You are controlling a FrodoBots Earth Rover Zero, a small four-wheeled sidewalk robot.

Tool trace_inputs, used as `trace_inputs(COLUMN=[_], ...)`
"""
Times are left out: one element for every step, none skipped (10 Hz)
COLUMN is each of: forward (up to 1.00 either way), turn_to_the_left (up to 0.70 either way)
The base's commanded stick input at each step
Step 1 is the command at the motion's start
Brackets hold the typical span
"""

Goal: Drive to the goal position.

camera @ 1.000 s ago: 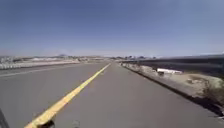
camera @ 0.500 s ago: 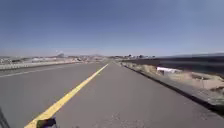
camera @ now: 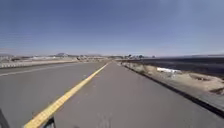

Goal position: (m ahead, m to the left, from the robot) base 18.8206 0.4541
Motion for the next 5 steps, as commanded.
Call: trace_inputs(forward=[0.85,0.85,0.85,0.85,0.85], turn_to_the_left=[0.0,0.0,0.0,0.0,0.0])
